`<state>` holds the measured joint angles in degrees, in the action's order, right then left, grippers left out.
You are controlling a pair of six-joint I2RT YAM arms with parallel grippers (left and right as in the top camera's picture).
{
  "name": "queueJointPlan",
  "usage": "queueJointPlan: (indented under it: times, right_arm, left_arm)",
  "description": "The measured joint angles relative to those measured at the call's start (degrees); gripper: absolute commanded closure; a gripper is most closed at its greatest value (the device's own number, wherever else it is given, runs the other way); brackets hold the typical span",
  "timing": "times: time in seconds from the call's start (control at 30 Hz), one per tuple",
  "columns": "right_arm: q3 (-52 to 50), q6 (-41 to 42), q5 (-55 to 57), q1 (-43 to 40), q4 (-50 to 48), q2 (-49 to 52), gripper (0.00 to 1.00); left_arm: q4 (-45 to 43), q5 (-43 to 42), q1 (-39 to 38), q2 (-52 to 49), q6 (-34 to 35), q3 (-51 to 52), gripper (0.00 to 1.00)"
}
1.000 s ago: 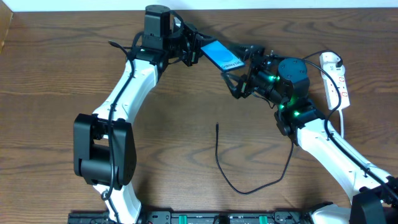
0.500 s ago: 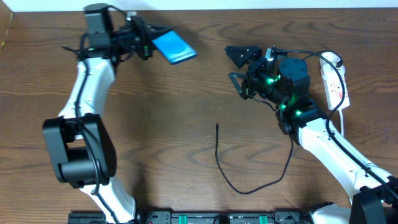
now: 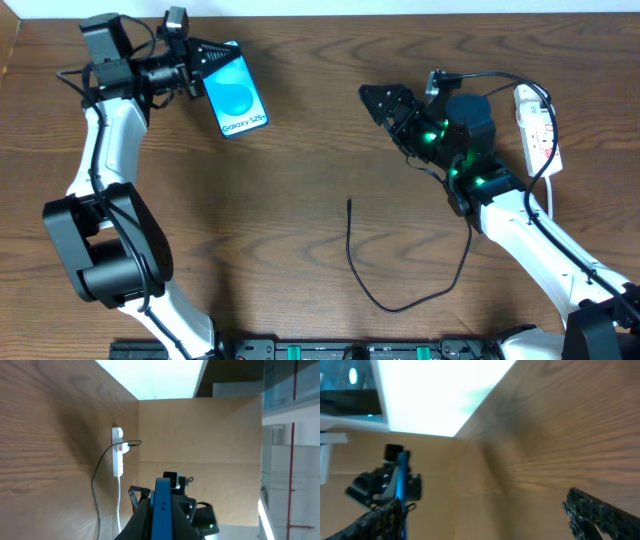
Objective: Plug charger to phone and switch on socket
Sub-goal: 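Open the right gripper and carry the phone left with the left gripper, then lower the right gripper onto the black cable's plug end on the table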
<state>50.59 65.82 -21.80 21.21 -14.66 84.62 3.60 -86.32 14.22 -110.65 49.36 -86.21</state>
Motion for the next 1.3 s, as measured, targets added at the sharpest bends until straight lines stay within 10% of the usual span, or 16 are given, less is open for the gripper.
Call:
queueJointPlan:
  times: [0.63, 1.1, 1.3]
  right_arm:
    - [13.07, -8.11, 13.99, 12.55, 49.51, -0.02, 0.01]
    - [13.49, -15.72, 18.05, 14.99, 42.38, 0.0, 0.01]
    - [22.6, -16.65, 20.28, 16.94, 57.29, 6.62, 0.01]
  left_arm:
    - [0.0, -1.05, 0.35, 0.0, -4.42, 0.0, 0.92]
    - [0.26, -1.05, 0.35, 0.0, -4.42, 0.0, 0.93]
    - [0.33, -1.07, 0.35, 0.0, -4.42, 0.0, 0.93]
